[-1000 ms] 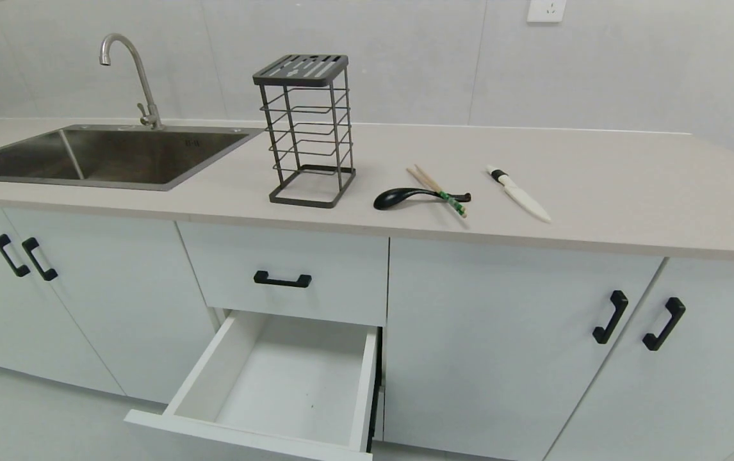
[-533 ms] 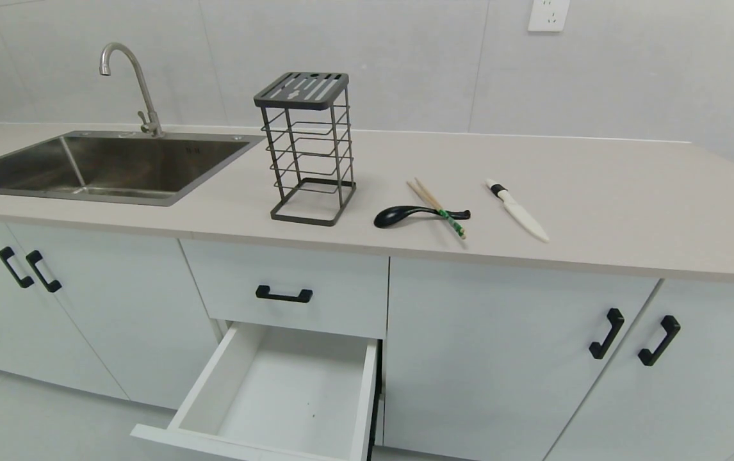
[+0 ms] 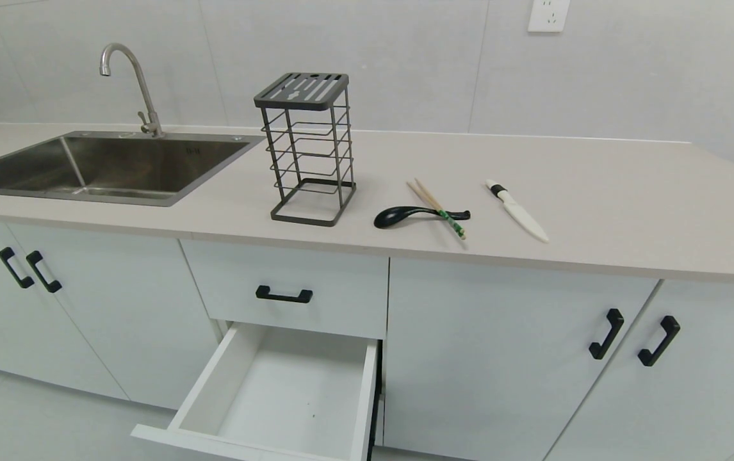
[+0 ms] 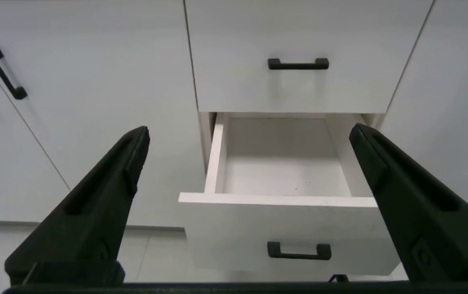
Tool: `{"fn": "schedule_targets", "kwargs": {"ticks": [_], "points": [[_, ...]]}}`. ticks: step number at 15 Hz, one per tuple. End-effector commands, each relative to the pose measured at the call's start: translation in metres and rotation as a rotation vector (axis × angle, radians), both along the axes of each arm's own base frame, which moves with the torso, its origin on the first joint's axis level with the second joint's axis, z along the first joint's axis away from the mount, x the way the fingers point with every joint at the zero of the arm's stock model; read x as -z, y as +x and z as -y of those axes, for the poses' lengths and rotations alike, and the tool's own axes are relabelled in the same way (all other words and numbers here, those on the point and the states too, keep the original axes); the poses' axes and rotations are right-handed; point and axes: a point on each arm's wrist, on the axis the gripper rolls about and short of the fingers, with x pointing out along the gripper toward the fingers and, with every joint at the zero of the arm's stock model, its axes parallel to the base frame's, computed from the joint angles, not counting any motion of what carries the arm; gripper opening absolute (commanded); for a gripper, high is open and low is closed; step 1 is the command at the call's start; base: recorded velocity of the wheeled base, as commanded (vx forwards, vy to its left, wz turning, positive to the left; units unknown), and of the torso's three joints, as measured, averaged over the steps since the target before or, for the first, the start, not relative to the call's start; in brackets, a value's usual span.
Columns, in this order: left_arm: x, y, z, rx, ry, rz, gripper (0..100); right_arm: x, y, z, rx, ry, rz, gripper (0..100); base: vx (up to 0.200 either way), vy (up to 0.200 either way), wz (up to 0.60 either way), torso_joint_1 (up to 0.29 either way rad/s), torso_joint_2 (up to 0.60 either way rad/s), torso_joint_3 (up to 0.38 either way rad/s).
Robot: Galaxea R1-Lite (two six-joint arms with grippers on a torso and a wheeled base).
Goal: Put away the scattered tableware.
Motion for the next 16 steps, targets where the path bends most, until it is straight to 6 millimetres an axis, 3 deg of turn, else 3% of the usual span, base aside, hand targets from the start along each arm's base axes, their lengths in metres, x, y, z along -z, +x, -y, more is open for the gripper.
{"fn": "schedule_targets", "kwargs": {"ticks": [1, 4, 16], "points": [[0.0001, 0.0, -0.0001, -0.005, -0.003, -0.001, 100, 0.0, 0.0, 0.0, 0.0, 0.0, 0.0, 0, 0.0, 0.0, 0.0, 0.0, 0.0, 0.0], [0.0001, 0.0002, -0.0011, -0.049, -0.007, -0.003, 100, 0.0, 0.0, 0.0, 0.0, 0.0, 0.0, 0, 0.2, 0.0, 0.0, -0.002, 0.0, 0.002], [0.0001, 0.0002, -0.001, -0.043, -0.016, -0.004, 100, 0.0, 0.0002, 0.0, 0.0, 0.0, -0.002, 0, 0.0, 0.0, 0.0, 0.0, 0.0, 0.0]]}}
